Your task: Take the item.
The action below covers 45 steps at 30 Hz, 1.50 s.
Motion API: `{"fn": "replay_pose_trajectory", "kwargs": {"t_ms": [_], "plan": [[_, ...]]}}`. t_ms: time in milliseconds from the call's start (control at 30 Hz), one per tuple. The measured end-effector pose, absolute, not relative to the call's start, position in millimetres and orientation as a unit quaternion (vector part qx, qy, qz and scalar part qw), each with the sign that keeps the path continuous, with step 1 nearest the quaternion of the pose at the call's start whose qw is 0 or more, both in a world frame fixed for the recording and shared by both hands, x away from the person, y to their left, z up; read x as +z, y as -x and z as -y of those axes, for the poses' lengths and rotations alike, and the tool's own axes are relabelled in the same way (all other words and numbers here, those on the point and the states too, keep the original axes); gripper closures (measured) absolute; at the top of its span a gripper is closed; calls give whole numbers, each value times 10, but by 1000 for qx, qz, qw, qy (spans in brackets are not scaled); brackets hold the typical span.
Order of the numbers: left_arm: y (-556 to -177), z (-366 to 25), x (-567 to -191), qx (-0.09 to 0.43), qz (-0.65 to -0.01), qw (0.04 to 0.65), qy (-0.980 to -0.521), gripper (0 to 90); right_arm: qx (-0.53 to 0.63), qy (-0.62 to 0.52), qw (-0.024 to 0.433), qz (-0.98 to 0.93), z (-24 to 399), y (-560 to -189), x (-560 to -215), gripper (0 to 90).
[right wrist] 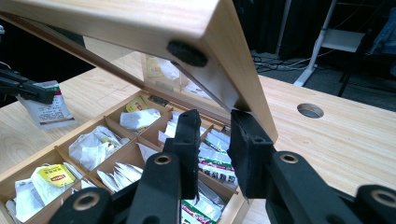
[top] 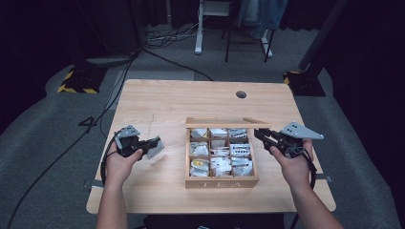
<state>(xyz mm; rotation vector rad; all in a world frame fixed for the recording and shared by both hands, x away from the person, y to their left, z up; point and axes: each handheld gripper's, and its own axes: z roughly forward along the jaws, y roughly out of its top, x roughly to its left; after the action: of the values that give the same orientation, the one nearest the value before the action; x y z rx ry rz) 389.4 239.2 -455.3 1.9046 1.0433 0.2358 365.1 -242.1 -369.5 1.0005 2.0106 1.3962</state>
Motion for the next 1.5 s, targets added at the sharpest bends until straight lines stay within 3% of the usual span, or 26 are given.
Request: {"fn": "replay_pose_trajectory", "kwargs": {"t_ms": [433, 500, 733, 933, 1500], "plan": [[-3939, -2387, -4665, 101, -443, 435, -777, 849, 511, -369, 243, -737, 2424, -3649, -3694, 734], [-3944, -2386, -4677, 110, -443, 430, -779, 814, 512, -367, 244, -737, 2423, -3650, -3694, 733], [-3965, -2389, -4691, 170, -443, 417, -775, 474, 511, -368, 243, -738, 2422, -3647, -3694, 732], [-3953, -2416, -4662, 198, -455, 409, -766, 364, 511, -368, 242, -738, 2424, -3647, -3694, 731], [-3829, -2291, -4376, 202, -437, 426, -766, 312, 508, -369, 242, -740, 2425, -3661, -3694, 729]]}}
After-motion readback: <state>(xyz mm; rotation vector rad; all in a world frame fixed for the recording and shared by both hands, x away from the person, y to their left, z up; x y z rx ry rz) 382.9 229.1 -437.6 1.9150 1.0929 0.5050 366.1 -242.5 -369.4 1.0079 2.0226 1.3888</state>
